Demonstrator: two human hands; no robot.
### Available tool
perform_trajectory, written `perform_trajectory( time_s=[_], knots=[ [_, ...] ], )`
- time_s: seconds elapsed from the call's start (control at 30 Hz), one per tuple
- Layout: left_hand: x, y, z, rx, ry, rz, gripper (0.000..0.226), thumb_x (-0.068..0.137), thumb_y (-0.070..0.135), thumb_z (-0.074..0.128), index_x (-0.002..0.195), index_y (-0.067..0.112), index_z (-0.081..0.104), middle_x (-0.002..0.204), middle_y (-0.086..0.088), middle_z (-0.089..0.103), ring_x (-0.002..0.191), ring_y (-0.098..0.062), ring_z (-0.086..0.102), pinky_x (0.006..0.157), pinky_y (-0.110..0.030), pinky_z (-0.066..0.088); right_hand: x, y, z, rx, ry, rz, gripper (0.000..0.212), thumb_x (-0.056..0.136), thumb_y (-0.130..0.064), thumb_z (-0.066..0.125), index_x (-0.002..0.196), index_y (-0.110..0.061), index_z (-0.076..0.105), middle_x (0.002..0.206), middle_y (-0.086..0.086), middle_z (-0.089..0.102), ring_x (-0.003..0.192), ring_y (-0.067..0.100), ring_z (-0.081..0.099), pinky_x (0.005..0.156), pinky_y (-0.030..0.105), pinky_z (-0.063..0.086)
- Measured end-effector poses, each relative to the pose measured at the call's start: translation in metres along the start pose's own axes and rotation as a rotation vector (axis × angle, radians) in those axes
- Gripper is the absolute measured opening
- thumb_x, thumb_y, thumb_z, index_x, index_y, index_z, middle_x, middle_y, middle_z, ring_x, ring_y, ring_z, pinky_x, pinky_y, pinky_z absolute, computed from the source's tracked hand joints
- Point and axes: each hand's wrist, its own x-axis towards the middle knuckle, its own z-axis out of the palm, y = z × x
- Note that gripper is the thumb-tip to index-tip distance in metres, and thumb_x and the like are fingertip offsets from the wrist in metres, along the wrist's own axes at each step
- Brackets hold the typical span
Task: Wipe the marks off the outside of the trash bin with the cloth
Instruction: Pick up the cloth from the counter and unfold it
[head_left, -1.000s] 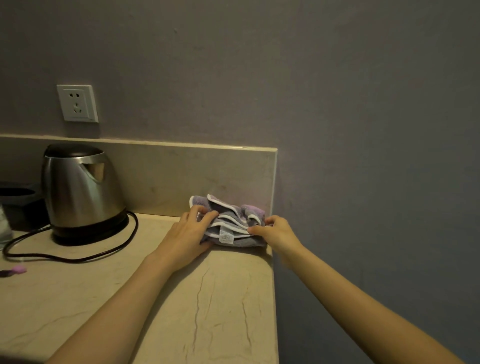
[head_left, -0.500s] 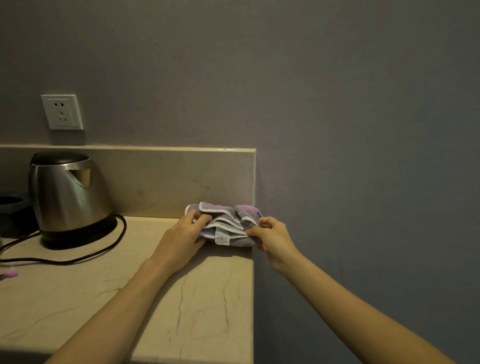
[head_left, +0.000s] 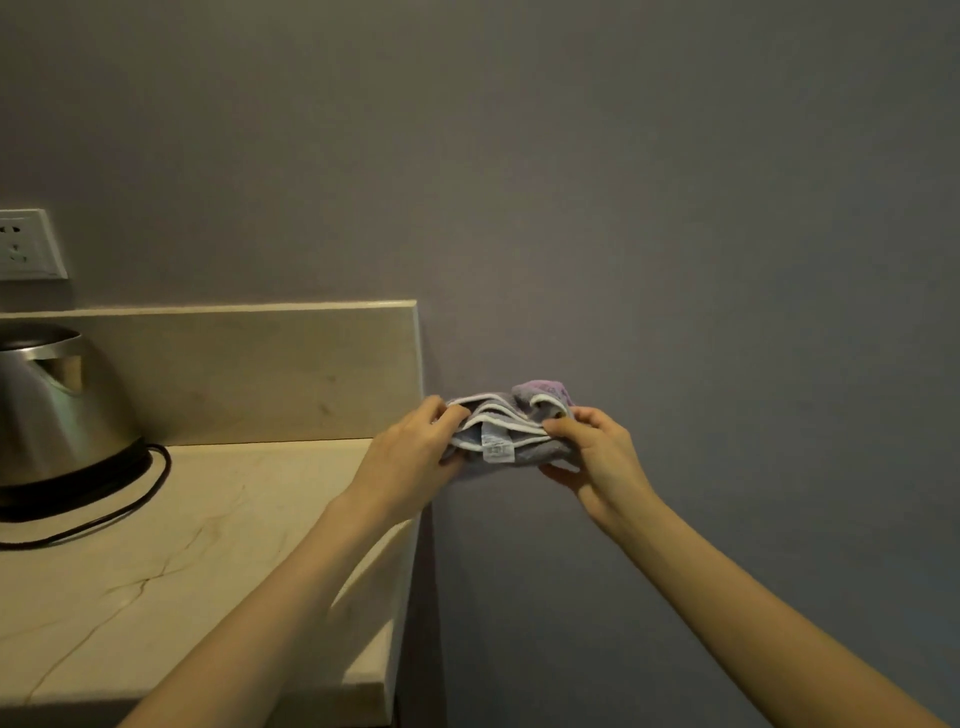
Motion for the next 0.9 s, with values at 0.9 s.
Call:
perform_trajectory(
  time_s=[0.9],
  knots=[
    [0.026,0.303,0.152,-0.441,-0.143,0.282,0.042,0.087,0.032,0.063,0.124,0.014,0.055,0.118,-0.004,0.054,0.095,-0.027,0.058,0.064,-0.037,0.048,-0.085,-0.023,-0.304,0.33,0.422,0.147,0.018,0.08,0.0,0.068,0.086,-0.017,0.074,0.087,0.012,0.072,0.072,0.022,0.068,0.064,0.034,0.055]
  ],
)
